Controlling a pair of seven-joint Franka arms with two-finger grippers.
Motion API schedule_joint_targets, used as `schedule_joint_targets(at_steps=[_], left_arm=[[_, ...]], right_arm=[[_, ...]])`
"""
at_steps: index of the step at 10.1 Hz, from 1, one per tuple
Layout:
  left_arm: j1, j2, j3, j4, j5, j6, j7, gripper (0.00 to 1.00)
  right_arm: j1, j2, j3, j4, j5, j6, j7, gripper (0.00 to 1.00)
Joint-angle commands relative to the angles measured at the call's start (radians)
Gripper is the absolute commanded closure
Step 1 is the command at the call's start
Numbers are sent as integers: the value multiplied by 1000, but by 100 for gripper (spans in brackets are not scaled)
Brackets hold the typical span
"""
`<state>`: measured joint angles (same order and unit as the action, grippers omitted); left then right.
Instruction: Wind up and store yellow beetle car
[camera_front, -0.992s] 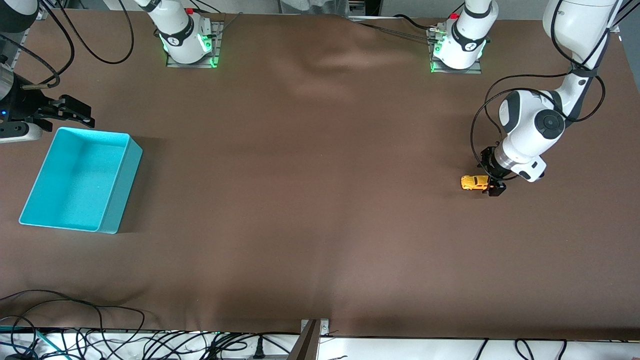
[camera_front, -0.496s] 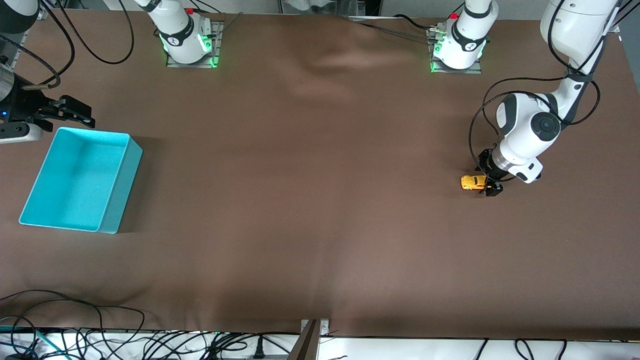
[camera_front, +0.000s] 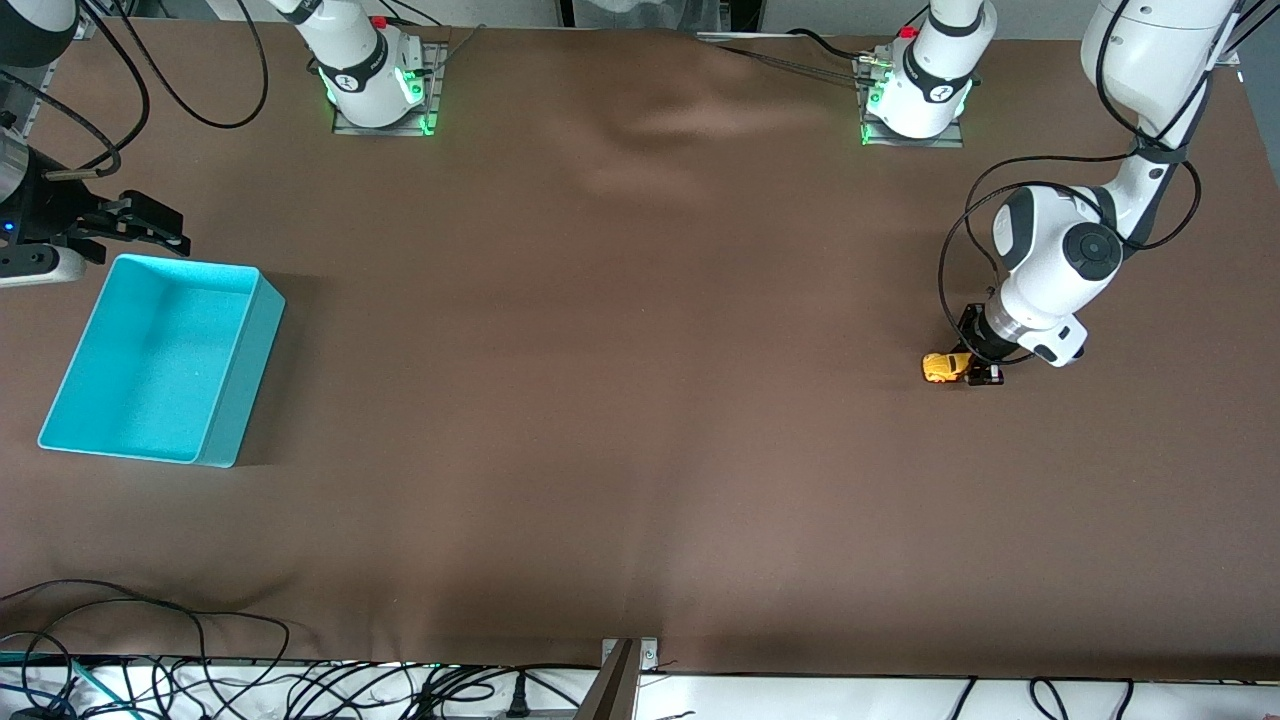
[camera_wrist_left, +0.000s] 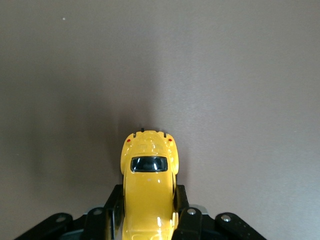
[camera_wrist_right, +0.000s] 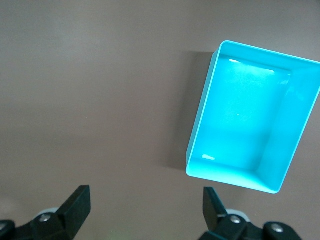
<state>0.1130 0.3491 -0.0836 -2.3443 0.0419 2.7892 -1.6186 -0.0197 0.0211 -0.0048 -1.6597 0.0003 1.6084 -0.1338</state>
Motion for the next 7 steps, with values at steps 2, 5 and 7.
schedule_joint_targets(at_steps=[2,5,7], left_arm=[[-19,-65,-60,2,41,-51,-46,100],[-60,-53,-139,0,41,-100,-136,100],[-84,-29,-139,0,41,-100,-168,100]], right_arm=[[3,3,0,11,0,-7,-6,0],[3,3,0,11,0,-7,-6,0],[3,3,0,12,0,-7,-6,0]])
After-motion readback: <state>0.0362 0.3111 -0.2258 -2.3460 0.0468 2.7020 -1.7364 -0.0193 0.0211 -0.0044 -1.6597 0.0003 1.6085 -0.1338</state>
